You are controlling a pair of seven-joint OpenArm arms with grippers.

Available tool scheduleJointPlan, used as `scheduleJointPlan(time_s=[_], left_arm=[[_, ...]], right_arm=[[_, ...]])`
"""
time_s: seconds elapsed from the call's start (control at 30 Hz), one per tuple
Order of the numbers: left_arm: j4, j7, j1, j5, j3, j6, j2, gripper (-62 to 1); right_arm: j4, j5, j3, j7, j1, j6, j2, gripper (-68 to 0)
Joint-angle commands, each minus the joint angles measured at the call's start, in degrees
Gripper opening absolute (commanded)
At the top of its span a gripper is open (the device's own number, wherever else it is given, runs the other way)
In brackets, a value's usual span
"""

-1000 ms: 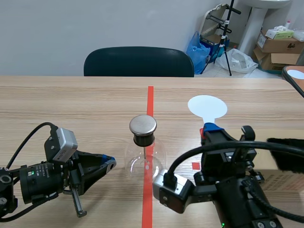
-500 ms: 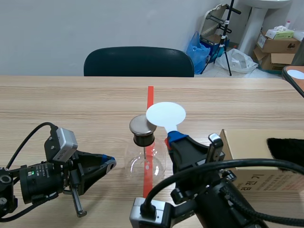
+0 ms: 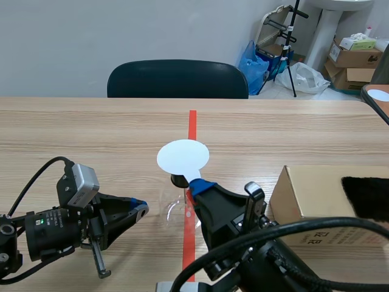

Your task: Do the electroscope experiment

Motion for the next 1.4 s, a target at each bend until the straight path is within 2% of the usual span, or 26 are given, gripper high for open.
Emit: scheduleJointPlan(time_s=[0.0,1.03,1.2,1.37], left_arm=[[1.25,-0.83,-0.17,-0.52,-0.04,-0.07,0.28,-57.9],[1.25,-0.83,-0.17,-0.52,-0.04,-0.07,0.28,-57.9],[1.25,-0.83,-0.17,-0.52,-0.04,-0.07,0.28,-57.9],[1.25,-0.83,-0.17,-0.52,-0.04,-0.07,0.28,-57.9]], right_arm=[[0.81,-0.17,0.13,-0.20,0.55,-0.81,0.28,-66.5],[0.81,-0.17,0.13,-0.39,0.52,-0.81,0.28,-66.5],[0.81,-0.17,0.13,-3.93,0.52,-0.81,0.28,-66.5],[0.81,-0.17,0.13,-10.97,0.52,-0.81,0.28,-66.5]])
